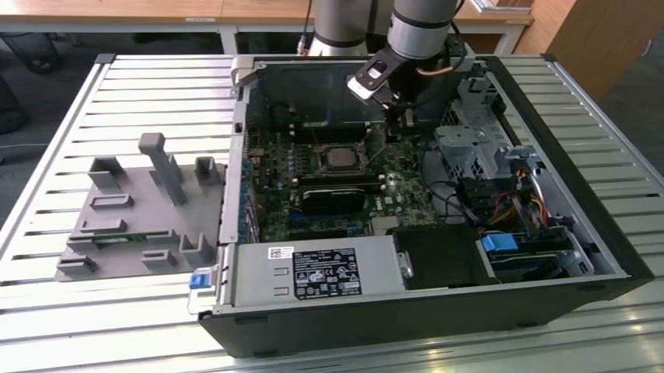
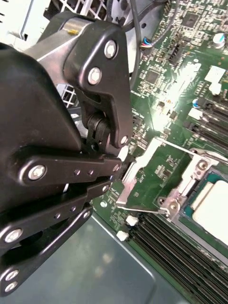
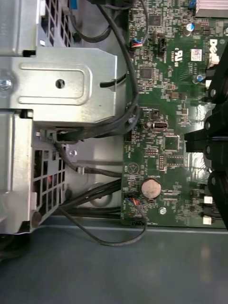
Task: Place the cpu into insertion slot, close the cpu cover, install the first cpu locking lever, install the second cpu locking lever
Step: 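Close the cpu cover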
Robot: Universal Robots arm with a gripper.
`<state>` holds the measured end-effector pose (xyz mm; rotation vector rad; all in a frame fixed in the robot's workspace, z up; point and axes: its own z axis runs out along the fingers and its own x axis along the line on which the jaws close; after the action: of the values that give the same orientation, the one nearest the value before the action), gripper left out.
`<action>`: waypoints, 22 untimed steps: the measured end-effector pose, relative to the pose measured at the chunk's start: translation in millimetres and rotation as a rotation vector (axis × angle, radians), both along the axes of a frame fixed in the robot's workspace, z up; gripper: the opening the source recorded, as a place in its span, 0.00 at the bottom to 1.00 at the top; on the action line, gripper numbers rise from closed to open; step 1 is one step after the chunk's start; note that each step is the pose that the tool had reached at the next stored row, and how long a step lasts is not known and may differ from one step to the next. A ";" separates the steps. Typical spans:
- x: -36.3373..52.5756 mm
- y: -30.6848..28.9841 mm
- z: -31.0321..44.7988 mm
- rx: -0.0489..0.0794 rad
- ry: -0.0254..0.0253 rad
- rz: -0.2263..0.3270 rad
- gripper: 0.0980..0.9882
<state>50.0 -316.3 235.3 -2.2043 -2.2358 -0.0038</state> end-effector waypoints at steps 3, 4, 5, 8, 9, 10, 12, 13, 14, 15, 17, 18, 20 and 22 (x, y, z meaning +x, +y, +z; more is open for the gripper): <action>-3.9 0.0 0.0 0.000 0.0000 0.000 0.01; -5.6 0.0 0.0 0.000 0.0000 0.000 0.01; -7.5 0.0 0.0 0.001 0.0000 0.000 0.01; -11.9 0.0 0.0 0.001 0.0000 0.000 0.01; -13.0 0.0 0.0 0.001 0.0000 0.000 0.01; -13.9 0.0 0.0 0.001 0.0000 0.000 0.01; -16.2 0.0 0.0 0.001 0.0000 0.000 0.01; -17.5 0.0 0.0 0.001 0.0000 0.000 0.01; -18.8 0.0 -0.1 0.001 0.0000 0.000 0.01; -19.9 0.0 -0.1 0.001 0.0000 0.000 0.01; -21.7 0.0 -0.2 0.001 -0.0001 0.000 0.01; -22.5 0.0 -0.3 0.001 0.0000 0.000 0.01; -24.3 0.0 -0.4 0.001 0.0000 0.000 0.01; -25.4 0.0 -0.5 0.001 0.0000 0.000 0.01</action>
<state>24.6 -316.3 234.9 -2.2040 -2.2355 -0.0043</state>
